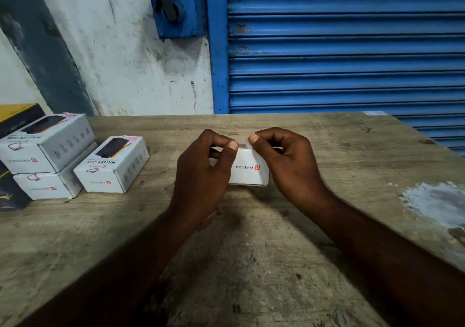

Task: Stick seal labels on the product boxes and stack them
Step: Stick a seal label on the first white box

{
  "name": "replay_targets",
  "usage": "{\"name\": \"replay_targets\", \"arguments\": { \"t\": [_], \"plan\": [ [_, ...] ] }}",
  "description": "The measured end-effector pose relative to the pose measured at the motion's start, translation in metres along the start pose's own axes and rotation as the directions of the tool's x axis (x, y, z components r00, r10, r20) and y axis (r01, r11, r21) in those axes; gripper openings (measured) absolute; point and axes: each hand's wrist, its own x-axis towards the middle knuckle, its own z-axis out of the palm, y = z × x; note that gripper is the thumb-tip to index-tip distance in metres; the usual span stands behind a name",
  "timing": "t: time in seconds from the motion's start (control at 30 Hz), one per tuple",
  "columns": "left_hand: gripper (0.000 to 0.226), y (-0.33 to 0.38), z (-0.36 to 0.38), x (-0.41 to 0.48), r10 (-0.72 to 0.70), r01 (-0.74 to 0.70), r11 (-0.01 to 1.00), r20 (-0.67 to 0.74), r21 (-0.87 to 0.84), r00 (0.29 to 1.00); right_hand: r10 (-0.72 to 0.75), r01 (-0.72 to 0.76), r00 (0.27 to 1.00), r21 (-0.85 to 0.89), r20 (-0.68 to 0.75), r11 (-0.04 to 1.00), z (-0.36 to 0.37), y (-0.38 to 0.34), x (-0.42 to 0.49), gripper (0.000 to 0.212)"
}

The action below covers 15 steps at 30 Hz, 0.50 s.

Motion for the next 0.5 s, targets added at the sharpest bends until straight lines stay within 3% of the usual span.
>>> {"name": "replay_targets", "arguments": {
  "t": [0.17, 0.3, 0.5],
  "plan": [
    [0.01, 0.0008, 0.0023, -0.002, 0.012, -0.012, 1.0, 0.014, 0.019, 1.0, 0.037, -0.03, 0.998, 0.11, -0.06, 0.993, -0.0049, -0.007, 0.0047, 0.017],
    [0.009, 0.0011, 0.0051, -0.0033, 0.043, -0.045, 0.996, 0.029, 0.077, 0.999, -0.024, 0.025, 1.0, 0.064, -0.012, 0.998, -0.0061, -0.006, 0.0036, 0.012],
    [0.009, -0.0008, 0.0025, 0.0004, -0.035, 0.035, 0.999, -0.003, 0.017, 0.999, -0.04, 0.037, 0.999, 0.077, 0.035, 0.996, -0.0077, -0.0061, 0.0035, 0.007]
  ]
}}
